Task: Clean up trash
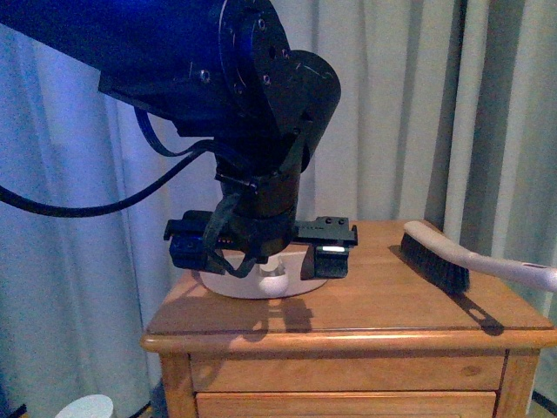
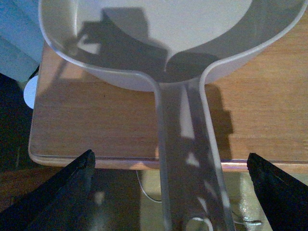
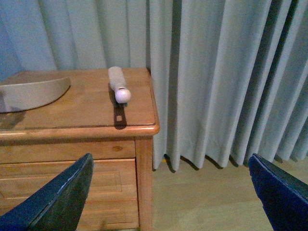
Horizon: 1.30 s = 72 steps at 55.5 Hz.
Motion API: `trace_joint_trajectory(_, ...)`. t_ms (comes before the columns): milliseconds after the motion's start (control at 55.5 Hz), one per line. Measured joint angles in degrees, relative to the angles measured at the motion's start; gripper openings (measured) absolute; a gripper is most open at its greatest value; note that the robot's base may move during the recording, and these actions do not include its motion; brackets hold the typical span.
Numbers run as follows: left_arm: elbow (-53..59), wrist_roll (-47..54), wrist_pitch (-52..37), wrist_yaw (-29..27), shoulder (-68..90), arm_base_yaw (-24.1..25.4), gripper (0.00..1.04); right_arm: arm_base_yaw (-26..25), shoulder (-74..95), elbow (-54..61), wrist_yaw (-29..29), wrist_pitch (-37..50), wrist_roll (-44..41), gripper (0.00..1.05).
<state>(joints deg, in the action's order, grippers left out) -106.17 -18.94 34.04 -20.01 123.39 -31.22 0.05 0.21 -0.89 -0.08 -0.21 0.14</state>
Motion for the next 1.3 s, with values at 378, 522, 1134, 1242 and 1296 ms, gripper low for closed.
trace_joint_trajectory(378, -2.2, 0.6, -1.0, -0.4, 3.3, -0.1, 0.97, 0.0, 0.0, 0.0, 0.0, 0.0, 0.0, 0.97)
trace_joint_trajectory(522, -2.3, 1.1, -1.0, -0.6, 3.5, -0.1, 0.97, 0.0, 0.0, 0.0, 0.0, 0.0, 0.0, 0.97)
trace_joint_trajectory(1134, 1.6, 1.5, -3.2, -0.9, 3.1, -1.0, 0.27, 0.0, 0.0, 0.0, 0.0, 0.0, 0.0, 0.97)
trace_joint_trajectory(1242, 2.6, 1.7, -4.3, -0.9, 2.7, -1.0, 0.27, 0.0, 0.0, 0.0, 0.0, 0.0, 0.0, 0.97)
trace_joint_trajectory(1296, 3.2, 2.0, -5.1, -1.0, 2.3, -1.0, 0.27, 0.0, 0.0, 0.0, 0.0, 0.0, 0.0, 0.97)
